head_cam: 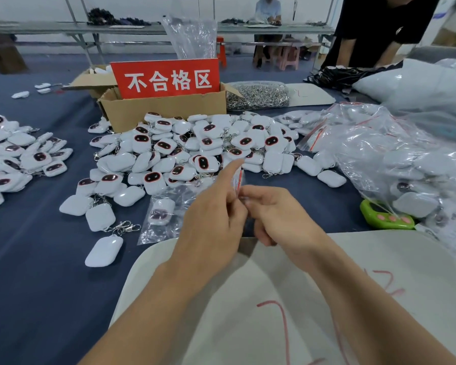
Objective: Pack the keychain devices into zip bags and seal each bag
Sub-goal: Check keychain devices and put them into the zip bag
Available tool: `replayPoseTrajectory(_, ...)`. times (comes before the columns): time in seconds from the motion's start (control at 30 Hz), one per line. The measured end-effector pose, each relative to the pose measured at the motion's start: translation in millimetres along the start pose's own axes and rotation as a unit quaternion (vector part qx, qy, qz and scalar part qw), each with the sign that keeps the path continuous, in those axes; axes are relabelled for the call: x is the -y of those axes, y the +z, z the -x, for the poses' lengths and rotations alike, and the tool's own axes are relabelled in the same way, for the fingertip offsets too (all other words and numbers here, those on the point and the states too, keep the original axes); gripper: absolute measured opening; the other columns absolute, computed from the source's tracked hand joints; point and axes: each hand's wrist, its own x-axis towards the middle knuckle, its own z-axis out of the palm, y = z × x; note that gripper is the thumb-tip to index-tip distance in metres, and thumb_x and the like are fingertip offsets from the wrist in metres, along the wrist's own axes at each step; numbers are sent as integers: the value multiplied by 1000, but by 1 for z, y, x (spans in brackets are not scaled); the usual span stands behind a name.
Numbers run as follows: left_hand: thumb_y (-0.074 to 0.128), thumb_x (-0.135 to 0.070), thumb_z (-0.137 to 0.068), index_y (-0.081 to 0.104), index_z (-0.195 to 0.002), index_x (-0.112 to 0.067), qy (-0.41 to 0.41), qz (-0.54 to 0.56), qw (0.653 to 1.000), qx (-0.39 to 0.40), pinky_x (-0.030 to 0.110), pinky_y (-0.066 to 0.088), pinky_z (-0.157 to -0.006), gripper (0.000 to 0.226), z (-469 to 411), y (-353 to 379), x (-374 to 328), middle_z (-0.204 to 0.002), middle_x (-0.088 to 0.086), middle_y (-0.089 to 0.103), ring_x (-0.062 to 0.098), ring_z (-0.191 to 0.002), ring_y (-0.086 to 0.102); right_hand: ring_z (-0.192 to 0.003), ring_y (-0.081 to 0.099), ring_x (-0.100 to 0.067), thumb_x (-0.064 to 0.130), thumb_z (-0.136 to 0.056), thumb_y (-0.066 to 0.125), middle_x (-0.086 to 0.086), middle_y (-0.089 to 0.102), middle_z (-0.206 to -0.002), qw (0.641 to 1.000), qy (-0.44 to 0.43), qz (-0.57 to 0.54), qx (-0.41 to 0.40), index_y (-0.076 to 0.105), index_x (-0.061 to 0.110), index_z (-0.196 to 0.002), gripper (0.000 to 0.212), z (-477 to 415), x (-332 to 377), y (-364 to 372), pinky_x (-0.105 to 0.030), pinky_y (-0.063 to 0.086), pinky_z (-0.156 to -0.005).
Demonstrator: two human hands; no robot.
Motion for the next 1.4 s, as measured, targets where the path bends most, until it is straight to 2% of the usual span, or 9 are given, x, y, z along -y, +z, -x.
replayPoseTrajectory(0.1, 48, -13, -95, 50, -144, -34, -23, 60, 992, -111, 22, 47, -63, 54, -1, -6, -1, -70, -10, 55, 11, -65, 57, -40, 44, -10, -4, -91, 53, 3, 80, -87, 982, -21, -95, -159, 82, 21, -85, 39, -2, 2, -13, -18, 38, -44)
replayPoseTrajectory(0.2, 48, -1, -94, 63, -134, -24, -49, 121, 957, -258, 10, 40, -59, 48, -11, -19, -1, -62, -14, 47, 5, -57, 48, -63, 63, -5, 6, -91, 58, 8, 79, -93, 954, 10, 12, -300, 80, 28, -89, 31, -7, -7, -28, -19, 48, -66)
replayPoseTrajectory(0.37, 46, -3, -95, 64, -133, -17, 13, 43, 936, -350, 15, 43, -65, 45, -15, -35, -8, -67, -9, 49, 12, -63, 50, -152, 23, -26, 23, -95, 62, -5, 29, -166, 897, -2, 400, -187, 32, 21, -160, 71, -32, -26, -22, -38, 24, -123)
replayPoseTrajectory(0.5, 49, -12, -98, 59, -140, -21, 11, -19, 977, -212, 32, 49, -71, 44, -4, -18, -7, -71, -5, 53, 19, -70, 54, -159, 0, -31, 36, -101, 54, -8, 5, -174, 866, -1, 464, -187, 14, 19, -164, 77, -60, -27, -23, -43, 5, -128)
replayPoseTrajectory(0.63, 54, -21, -99, 41, -153, -32, -90, -39, 992, 80, 41, 51, -84, 56, 1, 6, -3, -83, -3, 63, 23, -89, 65, -143, 35, -32, 36, -102, 50, -9, 45, -151, 819, -35, 544, -180, 45, 14, -146, 50, -66, -32, -23, -42, 24, -118)
replayPoseTrajectory(0.8, 60, -31, -96, 36, -156, -31, -115, -77, 980, 146, 40, 47, -93, 65, 1, 10, 3, -116, 6, 68, 26, -108, 60, -104, 57, -30, 23, -98, 59, -4, 64, -114, 811, -54, 551, -190, 54, 19, -113, 17, -44, -24, -17, -40, 38, -81)
replayPoseTrajectory(0.97, 63, -25, -94, 56, -143, -31, -101, -43, 992, 65, 31, 49, -89, 49, 1, 8, 6, -97, -7, 70, 14, -94, 63, -75, 67, -22, 11, -98, 50, -6, 74, -88, 946, -2, 187, -264, 64, 29, -97, 23, -9, -16, -11, -31, 55, -64)
replayPoseTrajectory(1.1, 71, -31, -91, 74, -118, -36, -117, 63, 991, -2, 11, 44, -74, 27, -2, 5, 5, -85, -18, 70, -2, -81, 62, -75, 77, -26, 2, -101, 54, -9, 80, -85, 963, 18, -164, -215, 71, 15, -103, 22, 13, -8, -1, -31, 61, -58)
replayPoseTrajectory(1.4, 60, -16, -97, 74, -110, -47, -111, 206, 972, -32, 15, 48, -86, 36, -8, 2, 5, -105, -19, 72, 3, -101, 66, -85, 74, -36, 1, -100, 56, -29, 74, -101, 979, 49, -177, -83, 76, 5, -104, 21, 14, 5, 3, -44, 64, -82)
